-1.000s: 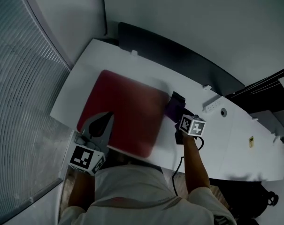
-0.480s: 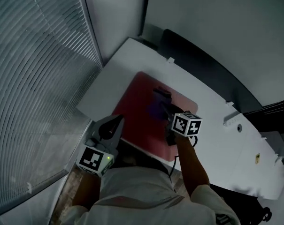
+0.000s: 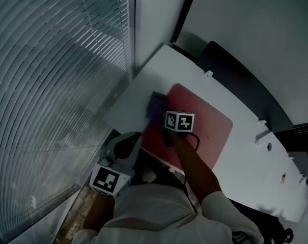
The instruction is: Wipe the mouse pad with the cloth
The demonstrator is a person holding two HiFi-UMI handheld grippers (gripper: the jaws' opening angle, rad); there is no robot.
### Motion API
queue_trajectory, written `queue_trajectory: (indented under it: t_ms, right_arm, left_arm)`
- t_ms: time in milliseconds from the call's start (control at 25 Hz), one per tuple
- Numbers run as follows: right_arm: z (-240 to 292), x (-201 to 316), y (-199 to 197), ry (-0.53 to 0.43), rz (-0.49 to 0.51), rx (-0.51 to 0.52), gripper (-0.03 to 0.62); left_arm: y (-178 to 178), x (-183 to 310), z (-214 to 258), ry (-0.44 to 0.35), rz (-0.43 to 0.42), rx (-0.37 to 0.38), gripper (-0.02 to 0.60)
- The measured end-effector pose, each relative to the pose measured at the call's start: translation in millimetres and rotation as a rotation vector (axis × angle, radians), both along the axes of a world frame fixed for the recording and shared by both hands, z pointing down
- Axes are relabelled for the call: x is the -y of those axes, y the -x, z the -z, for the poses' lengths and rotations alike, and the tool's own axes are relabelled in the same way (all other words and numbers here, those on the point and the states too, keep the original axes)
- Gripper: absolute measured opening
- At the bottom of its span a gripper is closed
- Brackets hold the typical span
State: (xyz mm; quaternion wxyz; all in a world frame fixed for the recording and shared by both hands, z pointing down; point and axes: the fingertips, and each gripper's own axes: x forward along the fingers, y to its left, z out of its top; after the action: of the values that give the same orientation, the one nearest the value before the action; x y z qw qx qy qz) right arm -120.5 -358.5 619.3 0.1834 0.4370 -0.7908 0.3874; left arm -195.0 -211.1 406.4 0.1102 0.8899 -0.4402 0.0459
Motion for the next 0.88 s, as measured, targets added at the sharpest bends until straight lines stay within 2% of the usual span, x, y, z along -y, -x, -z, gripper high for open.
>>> queue_trajectory:
  t_ms: [160, 480, 880]
  right_arm:
    - [-34, 1, -20, 0.049, -0.058, -0.075, 0.048]
    - [-48, -15, -93, 0.101, -0.183, -0.070, 0.048]
    - [-57, -75, -224, 0.127, -0.284, -0.097, 0.048]
  left_arm:
    - [7, 0, -6, 0.000, -0.014, 0.000, 0.002]
    - [-16, -3, -5, -0.005, -0.065, 0.035, 0.002]
    - [-105, -20, 9, -0.018, -0.135, 0.003, 0.002]
